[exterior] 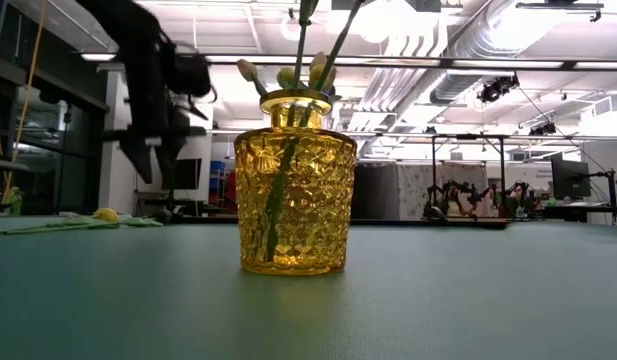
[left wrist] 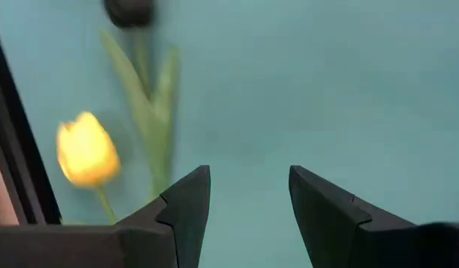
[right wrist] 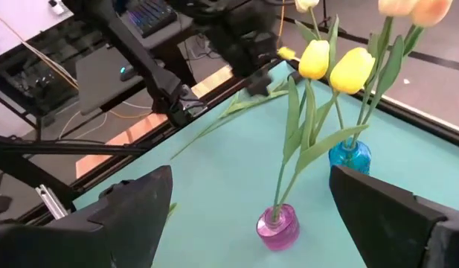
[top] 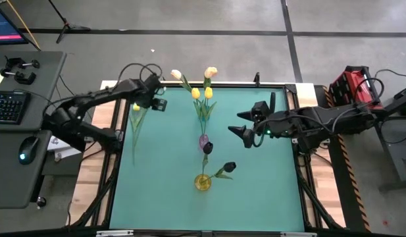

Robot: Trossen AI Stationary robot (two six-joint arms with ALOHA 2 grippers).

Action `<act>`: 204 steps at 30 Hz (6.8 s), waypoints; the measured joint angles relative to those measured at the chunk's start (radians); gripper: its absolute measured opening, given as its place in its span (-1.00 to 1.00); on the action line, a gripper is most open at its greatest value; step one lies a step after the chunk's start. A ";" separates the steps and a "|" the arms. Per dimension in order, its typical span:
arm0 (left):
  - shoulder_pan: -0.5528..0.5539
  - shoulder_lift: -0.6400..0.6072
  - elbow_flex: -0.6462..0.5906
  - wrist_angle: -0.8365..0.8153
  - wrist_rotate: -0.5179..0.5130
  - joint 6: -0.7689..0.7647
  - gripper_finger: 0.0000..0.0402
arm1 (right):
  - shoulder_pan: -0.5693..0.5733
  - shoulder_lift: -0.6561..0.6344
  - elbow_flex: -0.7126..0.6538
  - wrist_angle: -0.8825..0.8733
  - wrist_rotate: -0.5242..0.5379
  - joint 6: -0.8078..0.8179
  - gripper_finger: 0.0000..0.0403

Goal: Sort flowers into vase by color
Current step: Put the black flower into the yellow vase, then put the yellow flower into the purple vase

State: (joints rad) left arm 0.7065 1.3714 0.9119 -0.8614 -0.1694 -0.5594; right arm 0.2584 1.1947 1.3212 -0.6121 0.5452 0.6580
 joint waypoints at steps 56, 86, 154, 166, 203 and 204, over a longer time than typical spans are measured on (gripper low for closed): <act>-0.384 -0.570 0.008 0.377 -0.143 -0.035 -1.00 | 0.004 0.030 0.000 -0.016 -0.071 0.040 0.74; -1.171 0.004 0.007 1.464 -0.313 0.289 -1.00 | 0.004 0.030 0.000 -0.064 -0.060 0.041 0.74; -1.148 -0.469 -0.113 1.061 -0.454 0.291 0.09 | 0.004 0.029 0.000 -0.018 -0.089 -0.004 0.74; -0.560 -0.453 0.050 -0.082 -0.229 -0.205 0.09 | 0.003 0.029 0.000 -0.019 -0.089 -0.012 0.74; 0.090 -0.104 -0.362 -0.029 -0.011 -0.250 0.05 | 0.003 0.029 0.000 -0.020 -0.084 -0.031 0.74; 0.090 -0.104 -0.363 -0.017 -0.007 -0.251 0.04 | 0.003 0.029 0.000 -0.020 -0.084 -0.031 0.74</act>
State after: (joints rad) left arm 0.7963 1.2675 0.5487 -0.8786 -0.1761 -0.8106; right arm 0.2615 1.2236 1.3212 -0.6319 0.4608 0.6273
